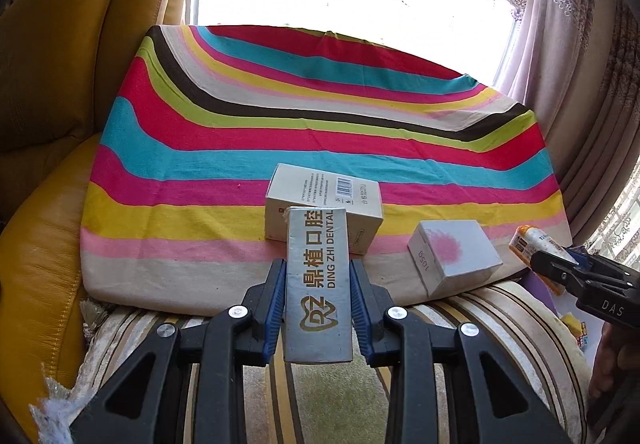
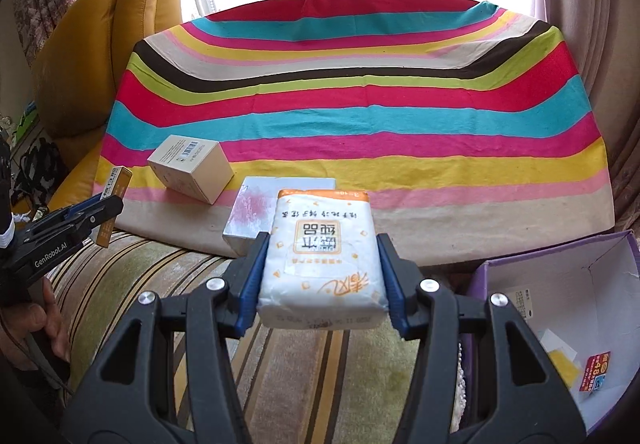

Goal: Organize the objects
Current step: 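Carry the tissue pack and dental box over the purple box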

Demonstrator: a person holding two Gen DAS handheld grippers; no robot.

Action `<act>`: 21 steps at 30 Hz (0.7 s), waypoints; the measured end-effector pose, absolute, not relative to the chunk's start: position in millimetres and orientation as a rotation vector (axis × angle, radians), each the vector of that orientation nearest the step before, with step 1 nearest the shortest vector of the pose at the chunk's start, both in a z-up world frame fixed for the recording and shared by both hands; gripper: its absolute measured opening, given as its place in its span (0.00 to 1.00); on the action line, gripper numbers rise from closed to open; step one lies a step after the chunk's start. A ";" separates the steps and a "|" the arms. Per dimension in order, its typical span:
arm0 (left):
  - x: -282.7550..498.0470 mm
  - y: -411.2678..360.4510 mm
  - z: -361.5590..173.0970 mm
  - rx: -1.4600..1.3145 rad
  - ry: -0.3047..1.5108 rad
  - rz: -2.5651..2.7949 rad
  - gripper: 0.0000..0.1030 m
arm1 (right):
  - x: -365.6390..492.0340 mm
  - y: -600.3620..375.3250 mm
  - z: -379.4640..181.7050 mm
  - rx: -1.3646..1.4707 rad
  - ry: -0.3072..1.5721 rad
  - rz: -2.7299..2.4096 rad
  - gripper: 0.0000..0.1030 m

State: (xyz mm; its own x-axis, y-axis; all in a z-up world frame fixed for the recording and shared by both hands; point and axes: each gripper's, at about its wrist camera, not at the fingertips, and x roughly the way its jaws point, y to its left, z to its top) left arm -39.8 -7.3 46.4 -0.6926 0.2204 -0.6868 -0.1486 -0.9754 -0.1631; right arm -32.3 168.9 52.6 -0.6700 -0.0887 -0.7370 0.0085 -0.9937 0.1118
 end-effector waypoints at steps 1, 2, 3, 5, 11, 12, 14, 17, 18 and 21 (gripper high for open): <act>-37.4 -1.0 47.4 -1.109 -0.131 2.704 0.31 | -26.9 172.5 52.8 1.254 -0.161 -2.824 0.54; -34.7 6.4 48.3 -1.097 -0.118 2.689 0.31 | -22.0 176.1 52.7 1.257 -0.170 -2.830 0.54; -31.2 15.0 49.5 -1.085 -0.104 2.672 0.31 | -17.2 180.1 52.7 1.259 -0.178 -2.836 0.54; -27.5 29.1 50.4 -1.068 -0.087 2.635 0.31 | -6.4 190.0 53.4 1.260 -0.196 -2.853 0.54; -19.0 74.7 50.8 -1.044 -0.053 2.503 0.31 | 24.8 231.8 51.9 1.292 -0.285 -2.919 0.54; -17.8 83.1 51.3 -1.040 -0.051 2.479 0.31 | 29.5 239.7 51.3 1.303 -0.301 -2.934 0.54; -16.7 99.5 51.3 -1.033 -0.036 2.435 0.31 | 38.8 256.2 50.0 1.318 -0.334 -2.962 0.54; -14.3 124.0 51.4 -1.024 -0.008 2.375 0.31 | 51.7 279.3 48.4 1.341 -0.377 -3.010 0.54; -13.9 132.6 51.4 -1.021 0.001 2.354 0.31 | 55.1 288.2 47.0 1.351 -0.389 -3.024 0.54; -11.7 156.5 53.0 -1.009 0.019 2.296 0.31 | 63.9 311.4 43.2 1.384 -0.420 -3.066 0.54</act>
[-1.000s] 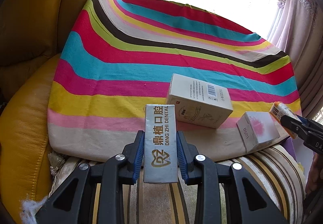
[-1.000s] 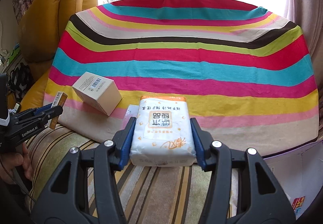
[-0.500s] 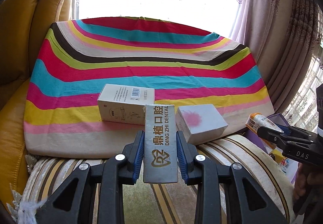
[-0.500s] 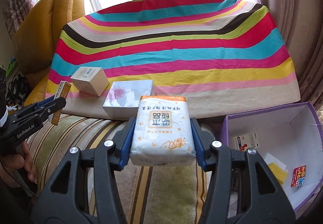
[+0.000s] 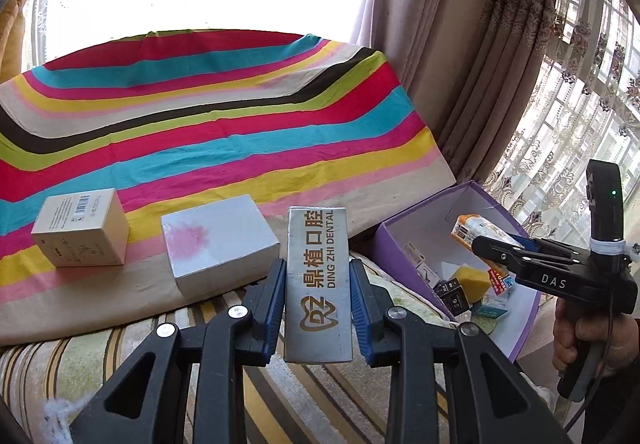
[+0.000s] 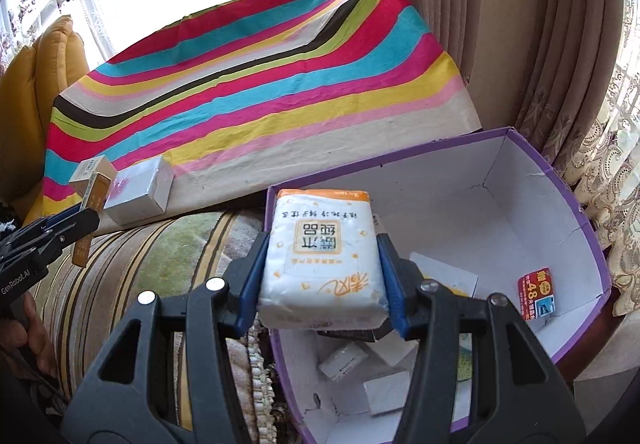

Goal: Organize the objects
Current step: 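Carry the tissue pack and dental box over the purple box, then open both grippers to drop the items into the purple box, then move both tools back to the pink-stained white box and beige box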

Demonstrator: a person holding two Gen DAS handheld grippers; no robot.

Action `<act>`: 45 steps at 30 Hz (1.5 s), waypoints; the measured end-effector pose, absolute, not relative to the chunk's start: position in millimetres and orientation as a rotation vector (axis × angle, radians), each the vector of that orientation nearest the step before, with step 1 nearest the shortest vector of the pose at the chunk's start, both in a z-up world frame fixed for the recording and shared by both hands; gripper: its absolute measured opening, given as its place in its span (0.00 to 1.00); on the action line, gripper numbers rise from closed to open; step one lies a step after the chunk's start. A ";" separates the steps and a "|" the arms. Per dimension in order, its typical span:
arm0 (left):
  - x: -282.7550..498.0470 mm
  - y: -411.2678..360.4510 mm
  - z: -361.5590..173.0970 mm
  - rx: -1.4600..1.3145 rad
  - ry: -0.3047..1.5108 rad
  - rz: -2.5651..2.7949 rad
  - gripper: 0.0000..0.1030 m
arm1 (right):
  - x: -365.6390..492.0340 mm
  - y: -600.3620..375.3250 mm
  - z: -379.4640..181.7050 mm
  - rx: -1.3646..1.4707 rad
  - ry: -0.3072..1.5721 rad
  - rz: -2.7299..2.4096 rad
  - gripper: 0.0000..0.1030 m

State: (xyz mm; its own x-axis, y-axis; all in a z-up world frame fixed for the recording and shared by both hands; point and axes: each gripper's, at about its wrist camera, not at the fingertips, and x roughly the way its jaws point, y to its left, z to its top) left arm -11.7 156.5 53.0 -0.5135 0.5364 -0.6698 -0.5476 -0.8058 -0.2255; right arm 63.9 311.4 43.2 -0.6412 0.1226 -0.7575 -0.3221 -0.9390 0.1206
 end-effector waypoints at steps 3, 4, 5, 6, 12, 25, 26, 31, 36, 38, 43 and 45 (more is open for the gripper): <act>-11.6 180.2 53.8 -1.005 0.035 2.242 0.31 | 71.5 331.9 41.3 -1.162 0.369 2.569 0.54; -11.2 187.6 54.0 -1.003 0.040 2.225 0.31 | 74.4 338.6 41.8 -1.152 0.372 2.557 0.54; -10.8 195.7 54.0 -1.001 0.044 2.206 0.31 | 76.5 344.3 42.7 -1.143 0.372 2.545 0.54; -10.8 204.9 53.4 -1.000 0.052 2.186 0.31 | 78.3 349.3 43.5 -1.133 0.368 2.534 0.54; -8.9 250.2 50.2 -1.006 0.090 2.092 0.31 | 84.8 374.8 50.0 -1.077 0.325 2.477 0.54; -9.8 309.4 46.0 -1.020 0.108 1.956 0.36 | 77.7 391.6 56.8 -1.035 0.271 2.439 0.55; -9.4 310.7 45.3 -1.024 0.107 1.955 0.39 | 77.8 391.6 57.1 -1.033 0.270 2.436 0.55; -12.2 301.7 46.6 -1.038 0.067 1.979 0.58 | 78.9 389.0 61.4 -1.014 0.269 2.435 0.76; -13.1 290.3 49.7 -1.040 0.067 2.016 0.68 | 80.8 379.0 67.9 -0.998 0.259 2.461 0.84; -11.5 284.7 52.6 -1.025 0.075 2.035 0.68 | 80.6 372.9 71.1 -0.990 0.244 2.477 0.84; -6.0 264.6 62.6 -0.958 0.120 2.160 0.79 | 83.7 349.4 84.5 -0.900 0.138 2.503 0.93; -7.0 253.7 65.7 -0.951 0.131 2.257 0.82 | 82.2 339.5 89.9 -0.867 0.087 2.483 0.94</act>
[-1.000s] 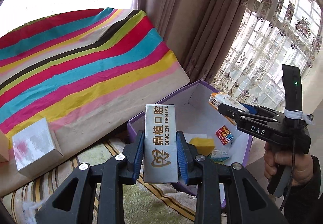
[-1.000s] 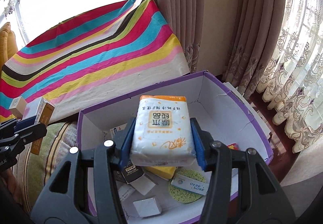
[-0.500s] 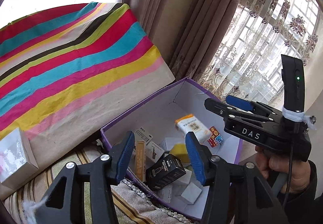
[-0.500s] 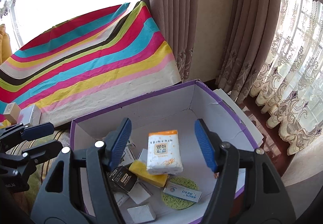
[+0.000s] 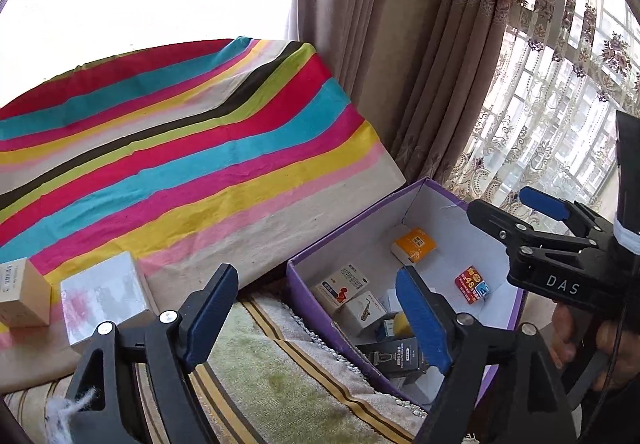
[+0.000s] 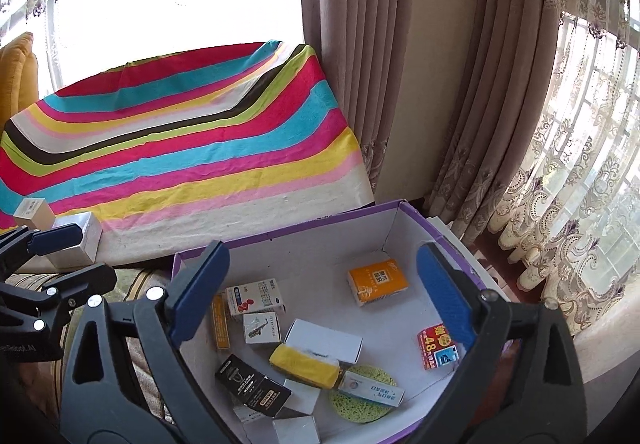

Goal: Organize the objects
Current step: 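Move both tools back to the pink-stained white box and beige box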

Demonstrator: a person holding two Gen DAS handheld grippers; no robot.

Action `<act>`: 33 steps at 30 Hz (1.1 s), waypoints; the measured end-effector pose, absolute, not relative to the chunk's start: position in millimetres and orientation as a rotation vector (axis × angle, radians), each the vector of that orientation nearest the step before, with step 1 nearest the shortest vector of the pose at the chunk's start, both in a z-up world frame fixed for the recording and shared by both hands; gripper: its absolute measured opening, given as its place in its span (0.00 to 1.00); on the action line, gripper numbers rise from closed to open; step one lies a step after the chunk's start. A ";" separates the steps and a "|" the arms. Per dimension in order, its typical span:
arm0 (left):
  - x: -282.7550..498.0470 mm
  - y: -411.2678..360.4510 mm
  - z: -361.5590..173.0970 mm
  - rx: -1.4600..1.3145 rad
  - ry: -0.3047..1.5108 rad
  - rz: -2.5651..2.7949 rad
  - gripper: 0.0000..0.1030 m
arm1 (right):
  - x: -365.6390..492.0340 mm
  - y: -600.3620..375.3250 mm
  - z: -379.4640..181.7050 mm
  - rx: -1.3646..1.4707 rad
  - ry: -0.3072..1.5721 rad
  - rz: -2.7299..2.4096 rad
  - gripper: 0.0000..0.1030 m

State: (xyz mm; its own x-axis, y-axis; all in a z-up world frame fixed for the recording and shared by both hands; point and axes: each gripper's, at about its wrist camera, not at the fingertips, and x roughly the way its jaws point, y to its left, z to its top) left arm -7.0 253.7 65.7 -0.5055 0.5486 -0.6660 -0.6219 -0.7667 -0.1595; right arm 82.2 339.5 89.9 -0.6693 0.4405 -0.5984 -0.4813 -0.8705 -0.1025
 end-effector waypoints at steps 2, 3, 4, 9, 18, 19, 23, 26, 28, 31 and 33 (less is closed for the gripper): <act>-10.1 242.8 67.5 -0.944 0.136 2.351 0.83 | 78.6 330.4 94.1 -0.849 0.045 2.458 0.95; -11.6 235.7 69.1 -0.922 0.129 2.378 0.83 | 77.3 326.4 95.8 -0.841 0.031 2.455 0.96; -12.6 228.3 70.8 -0.895 0.117 2.393 0.83 | 76.0 322.2 97.1 -0.833 0.023 2.456 0.97; -15.0 195.1 80.2 -0.792 0.111 2.457 0.86 | 72.4 303.1 102.6 -0.794 0.026 2.489 0.98; -11.7 137.4 85.9 -0.728 0.105 2.605 0.90 | 60.7 264.6 98.7 -0.813 0.186 2.653 0.98; -13.5 131.3 85.1 -0.744 0.096 2.616 0.94 | 57.4 258.3 97.4 -0.832 0.187 2.671 0.98; -17.7 104.0 81.9 -0.788 0.018 2.636 0.97 | 45.8 233.5 92.2 -0.880 0.193 2.736 0.98; -18.9 84.4 80.4 -0.792 -0.012 2.670 0.97 | 33.2 213.2 85.7 -0.942 0.157 2.765 0.98; -19.9 71.3 80.4 -0.787 -0.052 2.685 0.97 | 25.4 200.8 80.6 -0.982 0.137 2.789 0.98; -24.6 53.2 77.6 -0.810 -0.114 2.698 0.97 | 14.6 185.6 72.2 -1.045 0.147 2.820 0.98; -29.3 43.1 74.6 -0.842 -0.144 2.713 0.97 | 7.8 177.0 67.0 -1.075 0.159 2.826 0.98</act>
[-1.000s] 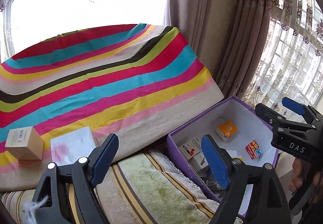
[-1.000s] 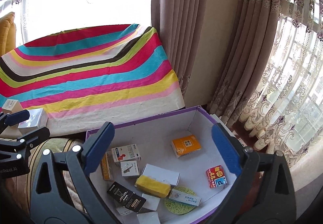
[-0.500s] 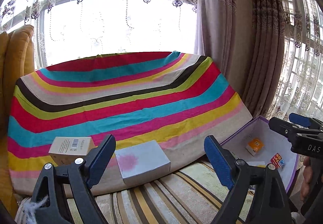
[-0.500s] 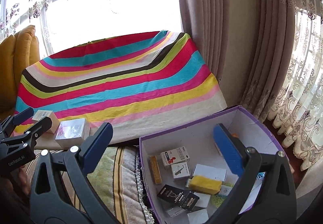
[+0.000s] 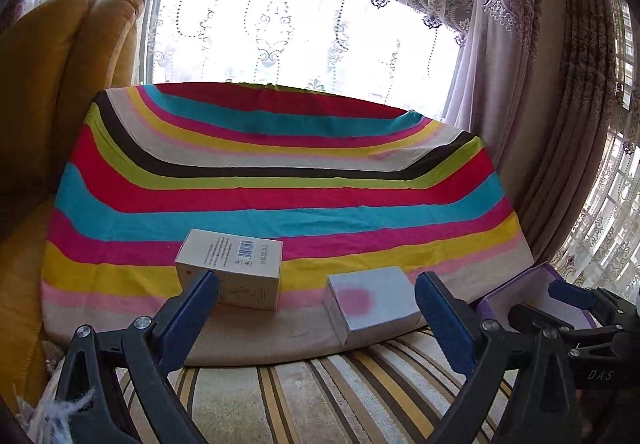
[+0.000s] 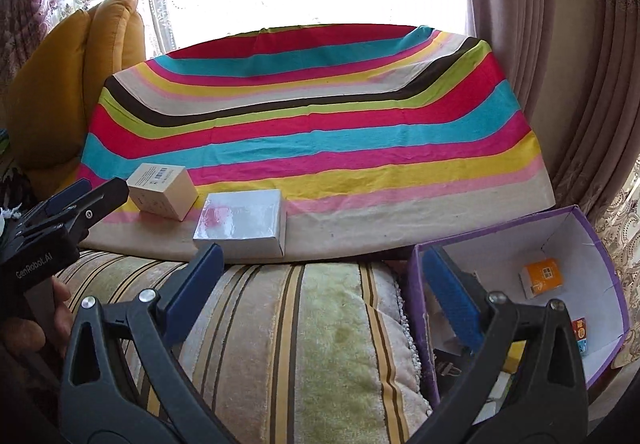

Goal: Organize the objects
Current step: 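Move both tools back to the pink-stained white box and beige box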

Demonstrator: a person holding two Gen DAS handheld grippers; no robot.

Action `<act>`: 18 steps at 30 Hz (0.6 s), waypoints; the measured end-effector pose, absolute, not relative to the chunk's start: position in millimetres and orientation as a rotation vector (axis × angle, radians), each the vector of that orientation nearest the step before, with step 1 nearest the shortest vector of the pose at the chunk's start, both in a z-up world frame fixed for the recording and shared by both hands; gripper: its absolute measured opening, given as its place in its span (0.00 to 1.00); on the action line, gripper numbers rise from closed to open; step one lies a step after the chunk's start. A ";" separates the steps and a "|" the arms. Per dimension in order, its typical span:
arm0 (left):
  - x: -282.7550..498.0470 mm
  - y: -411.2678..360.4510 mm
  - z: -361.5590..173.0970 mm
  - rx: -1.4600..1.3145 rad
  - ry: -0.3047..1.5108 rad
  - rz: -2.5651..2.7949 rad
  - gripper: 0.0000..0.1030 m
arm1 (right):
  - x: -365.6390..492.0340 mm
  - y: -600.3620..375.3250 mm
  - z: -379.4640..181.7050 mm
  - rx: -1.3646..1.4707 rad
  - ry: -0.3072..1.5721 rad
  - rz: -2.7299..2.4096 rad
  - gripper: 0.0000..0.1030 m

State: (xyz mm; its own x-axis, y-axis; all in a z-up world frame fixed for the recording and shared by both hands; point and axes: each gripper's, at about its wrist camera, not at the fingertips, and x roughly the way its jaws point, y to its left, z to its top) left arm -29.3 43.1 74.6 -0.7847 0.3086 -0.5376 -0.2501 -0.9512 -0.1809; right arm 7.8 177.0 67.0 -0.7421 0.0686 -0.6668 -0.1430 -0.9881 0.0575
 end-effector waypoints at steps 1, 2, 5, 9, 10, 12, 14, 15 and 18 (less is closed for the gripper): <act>-31.2 37.1 73.0 -0.860 -0.171 2.730 0.98 | 4.6 173.0 64.3 -1.095 0.169 2.828 0.98; -33.3 32.2 71.5 -0.874 -0.193 2.733 0.99 | 1.2 169.3 61.7 -1.113 0.178 2.833 0.98; -41.9 22.1 65.3 -0.934 -0.239 2.735 1.00 | -8.8 157.4 54.1 -1.167 0.159 2.825 0.98; -54.0 16.0 55.7 -1.023 -0.252 2.722 1.00 | -22.4 142.7 44.8 -1.238 0.141 2.823 0.98; -56.5 14.9 53.4 -1.041 -0.253 2.721 1.00 | -25.6 139.4 43.1 -1.250 0.129 2.819 0.98; -61.7 14.8 50.3 -1.069 -0.248 2.713 1.00 | -32.5 133.1 40.4 -1.267 0.106 2.819 0.98; -67.2 15.8 47.5 -1.090 -0.228 2.715 1.00 | -39.5 127.6 37.9 -1.282 0.090 2.818 0.98; -70.0 16.3 46.0 -1.101 -0.221 2.714 1.00 | -42.8 125.3 36.9 -1.292 0.085 2.816 0.98; -79.4 16.8 41.8 -1.126 -0.212 2.711 1.00 | -53.8 119.3 33.1 -1.324 0.077 2.810 0.99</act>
